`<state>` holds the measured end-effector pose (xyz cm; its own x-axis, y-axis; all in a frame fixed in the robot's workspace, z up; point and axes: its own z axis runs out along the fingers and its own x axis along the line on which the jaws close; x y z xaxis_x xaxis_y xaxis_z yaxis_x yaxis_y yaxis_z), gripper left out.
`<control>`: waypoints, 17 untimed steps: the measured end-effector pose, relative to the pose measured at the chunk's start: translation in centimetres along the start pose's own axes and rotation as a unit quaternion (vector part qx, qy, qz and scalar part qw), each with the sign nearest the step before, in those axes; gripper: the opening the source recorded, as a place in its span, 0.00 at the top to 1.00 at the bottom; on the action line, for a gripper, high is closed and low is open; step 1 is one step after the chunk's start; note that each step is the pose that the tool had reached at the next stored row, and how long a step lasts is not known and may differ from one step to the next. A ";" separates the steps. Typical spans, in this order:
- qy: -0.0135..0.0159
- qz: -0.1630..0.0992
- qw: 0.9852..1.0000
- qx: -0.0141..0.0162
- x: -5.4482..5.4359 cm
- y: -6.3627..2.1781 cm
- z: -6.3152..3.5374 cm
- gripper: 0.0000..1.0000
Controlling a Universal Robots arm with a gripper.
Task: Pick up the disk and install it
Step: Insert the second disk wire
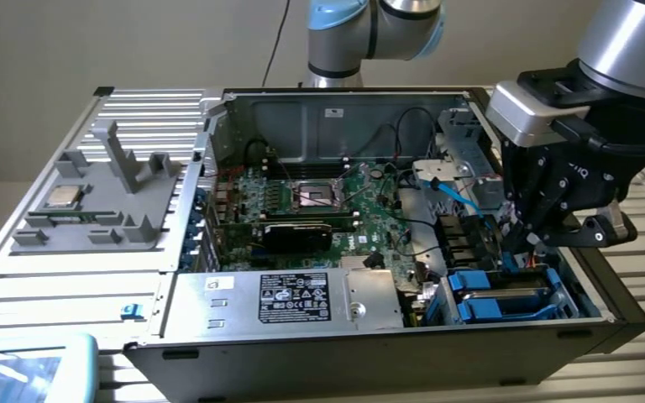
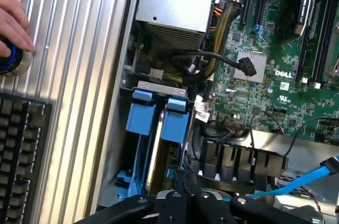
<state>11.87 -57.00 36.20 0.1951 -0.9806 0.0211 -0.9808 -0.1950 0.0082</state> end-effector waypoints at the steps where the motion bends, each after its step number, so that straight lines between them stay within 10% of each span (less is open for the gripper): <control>1: 0.000 -0.009 1.000 0.000 0.0 0.00 0.00 0.89; 10: -0.001 -0.090 0.996 0.002 0.0 0.00 0.03 0.89; 17: -0.001 -0.153 0.988 0.004 0.0 0.00 0.03 0.89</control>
<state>11.87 -57.00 36.17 0.4832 -0.8754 0.0158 -0.8755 -0.4831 0.0062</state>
